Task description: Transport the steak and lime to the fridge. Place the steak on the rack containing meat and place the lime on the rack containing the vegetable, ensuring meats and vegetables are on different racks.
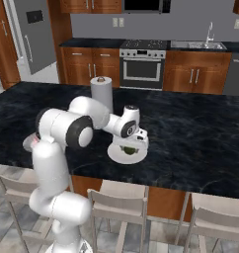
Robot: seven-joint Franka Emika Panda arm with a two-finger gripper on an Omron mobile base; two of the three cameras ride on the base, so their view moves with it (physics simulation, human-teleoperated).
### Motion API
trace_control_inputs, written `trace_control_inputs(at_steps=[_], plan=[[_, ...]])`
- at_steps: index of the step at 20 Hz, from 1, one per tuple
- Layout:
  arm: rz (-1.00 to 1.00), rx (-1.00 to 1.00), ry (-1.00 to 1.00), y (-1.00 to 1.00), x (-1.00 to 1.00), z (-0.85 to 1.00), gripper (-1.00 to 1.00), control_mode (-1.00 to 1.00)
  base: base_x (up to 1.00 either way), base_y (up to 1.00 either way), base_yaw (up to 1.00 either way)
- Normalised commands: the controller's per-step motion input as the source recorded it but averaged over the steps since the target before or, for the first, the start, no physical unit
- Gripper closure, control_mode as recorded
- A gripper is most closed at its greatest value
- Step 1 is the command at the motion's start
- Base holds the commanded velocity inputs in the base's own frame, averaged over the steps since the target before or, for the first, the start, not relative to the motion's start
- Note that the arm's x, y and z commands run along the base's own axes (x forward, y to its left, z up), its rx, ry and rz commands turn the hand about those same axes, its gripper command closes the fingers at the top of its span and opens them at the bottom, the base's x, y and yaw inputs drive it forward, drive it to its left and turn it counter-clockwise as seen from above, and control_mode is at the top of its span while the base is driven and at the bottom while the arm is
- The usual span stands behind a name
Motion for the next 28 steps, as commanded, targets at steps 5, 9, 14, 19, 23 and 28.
trace_control_inputs(at_steps=[5,9,14,19,23,28], plan=[[-0.03,0.0,-0.03,0.03,-0.63,0.92,1.0,-1.0,0.0,0.0,0.0],[0.0,0.0,-0.05,0.25,-0.66,1.0,1.0,-1.0,0.0,0.0,0.0],[0.0,0.0,-0.15,0.45,-0.89,0.84,1.0,-1.0,0.0,0.0,0.0],[0.03,0.0,-0.26,0.42,-1.0,0.19,1.0,-1.0,0.0,0.0,0.0],[0.06,0.0,-0.3,0.4,-0.94,0.2,1.0,-1.0,0.0,0.0,0.0],[0.01,-0.01,-0.3,0.2,-0.65,0.44,1.0,-1.0,0.0,0.0,0.0]])
